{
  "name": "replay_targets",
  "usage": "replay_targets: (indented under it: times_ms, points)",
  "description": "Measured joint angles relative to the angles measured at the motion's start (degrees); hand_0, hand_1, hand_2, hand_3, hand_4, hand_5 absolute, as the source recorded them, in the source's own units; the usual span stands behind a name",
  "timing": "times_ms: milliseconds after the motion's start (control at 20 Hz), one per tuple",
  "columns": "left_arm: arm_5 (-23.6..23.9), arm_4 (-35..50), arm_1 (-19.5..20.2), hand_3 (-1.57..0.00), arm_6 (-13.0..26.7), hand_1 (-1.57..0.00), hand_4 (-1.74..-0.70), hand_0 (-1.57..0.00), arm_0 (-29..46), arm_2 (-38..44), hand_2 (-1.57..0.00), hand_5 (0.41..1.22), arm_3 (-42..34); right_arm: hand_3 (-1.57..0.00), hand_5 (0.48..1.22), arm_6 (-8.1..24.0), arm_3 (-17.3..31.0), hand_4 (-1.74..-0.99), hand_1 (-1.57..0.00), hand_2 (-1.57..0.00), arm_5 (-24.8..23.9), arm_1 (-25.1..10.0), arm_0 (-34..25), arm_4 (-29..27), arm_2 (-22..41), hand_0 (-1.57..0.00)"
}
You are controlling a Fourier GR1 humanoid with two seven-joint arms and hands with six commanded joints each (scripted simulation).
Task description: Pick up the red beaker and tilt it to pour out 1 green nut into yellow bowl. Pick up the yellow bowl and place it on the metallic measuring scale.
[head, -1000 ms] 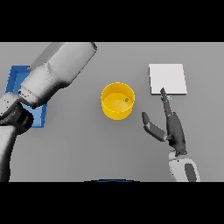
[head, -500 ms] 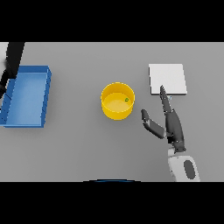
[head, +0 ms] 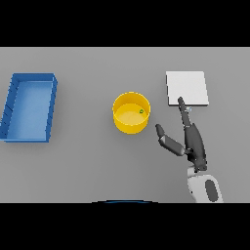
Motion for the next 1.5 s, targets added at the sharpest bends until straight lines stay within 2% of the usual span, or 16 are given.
replay_targets:
  times_ms: [50,150,300,450,500,600,750,800,900,1000,1100,1150,1250,1300,1400,1500]
  points:
    - [0.75,1.75,-0.08,-1.48,-0.4,-1.57,-1.74,-1.57,2.52,1.14,-1.57,1.221,-2.15,0.0,0.648,0.68,-0.15,-1.054,0.0,0.0,-0.36,-0.1,0.27,0.82,0.22,0.0]
    - [1.29,4.41,-1.47,-1.48,2.05,-1.57,-1.74,-1.57,7.4,2.0,-1.57,1.221,-8.0,0.0,0.65,0.76,-0.2,-1.041,0.0,0.0,-0.34,-0.06,-0.3,1.22,0.52,0.0]
    - [2.04,7.69,-2.31,-1.44,8.04,-1.57,-1.74,-1.57,15.72,3.07,-1.57,1.221,-18.21,0.0,0.645,0.15,-0.26,-1.02,0.0,0.0,0.1,-0.48,0.27,0.63,0.25,0.0]
    - [3.5,9.99,-4.54,-1.45,8.96,-1.57,-1.74,-1.57,23.54,2.88,-1.57,1.221,-27.9,0.0,0.646,-0.94,-0.45,-1.015,0.0,0.0,0.51,-0.78,1.53,0.3,0.27,0.0]
    - [3.73,10.57,-5.04,-1.48,10.15,-1.57,-1.74,-1.57,25.03,3.06,-1.57,1.221,-30.19,0.0,0.648,0.33,-0.14,-1.014,0.0,0.0,0.5,-0.65,0.77,0.16,0.07,0.0]
    - [4.65,11.59,-6.22,-1.51,10.7,-1.57,-1.74,-1.57,28.19,3.41,-1.57,1.221,-33.81,0.0,0.648,-0.94,1.01,-1.004,0.0,0.0,1.21,-1.12,0.77,-1.29,-0.77,0.0]
    - [5.48,12.55,-8.08,-1.54,13.07,-1.57,-1.74,-1.57,31.93,3.35,-1.57,1.151,-38.05,0.0,0.65,-1.56,0.53,-1.012,0.0,0.0,1.4,-0.59,0.57,-1.71,-0.48,0.0]
    - [5.4,13.08,-8.26,-1.55,13.53,-1.57,-1.74,-1.57,32.88,3.65,-1.57,1.123,-39.02,0.0,0.65,-3.03,0.75,-1.01,0.0,0.0,1.55,-0.9,1.27,-1.78,-0.53,0.0]
    - [5.66,12.83,-8.96,-1.56,15.33,-1.57,-1.74,-1.57,33.98,3.21,-1.57,1.046,-40.95,0.0,0.644,-2.33,0.12,-1.013,0.0,0.0,0.9,-0.75,1.27,-0.65,-0.1,0.0]
    - [5.55,11.48,-8.95,-1.56,14.75,-1.57,-1.65,-1.57,35.45,2.04,-1.57,0.941,-41.91,0.0,0.636,-1.32,0.41,-1.021,0.0,0.0,0.73,-0.6,0.96,-0.6,-0.22,0.0]
    - [5.11,10.46,-8.46,-1.54,14.79,-1.57,-1.4,-1.57,37.37,1.24,-1.56,0.848,-43.22,0.0,0.635,-1.4,-0.34,-1.017,0.0,0.0,0.51,-0.87,1.32,-0.42,-0.3,0.0]
    - [4.5,10.34,-8.6,-1.47,15.84,-1.54,-1.28,-1.57,38.5,0.68,-1.5,0.81,-44.96,0.0,0.634,-1.1,0.06,-1.012,0.0,0.0,0.58,-1.06,1.08,-0.59,-0.58,0.0]
    - [3.2,10.82,-8.22,-1.14,15.92,-1.22,-1.07,-1.39,39.37,0.56,-1.21,0.749,-46.16,0.0,0.635,-1.42,-0.17,-1.007,0.0,0.0,0.4,-0.69,1.0,-0.97,-0.67,0.0]
    - [2.58,11.03,-8.41,-0.95,15.81,-1.0,-1.0,-1.21,39.93,0.13,-1.02,0.72,-47.3,0.0,0.636,-1.72,0.39,-1.004,0.0,0.0,0.46,-0.44,0.86,-1.05,-0.56,0.0]
    - [1.82,11.34,-8.11,-0.61,16.94,-0.64,-0.92,-0.77,40.25,0.27,-0.65,0.677,-47.62,0.0,0.634,-2.19,0.62,-1.005,0.0,0.0,0.55,-0.38,1.31,-1.07,-0.45,0.0]
    - [-0.23,10.9,-7.34,-0.39,16.4,-0.41,-0.86,-0.49,40.27,-0.77,-0.42,0.657,-46.67,0.0,0.639,-3.16,-0.26,-1.009,0.0,0.0,0.72,-0.55,2.09,-1.25,-0.36,0.0]
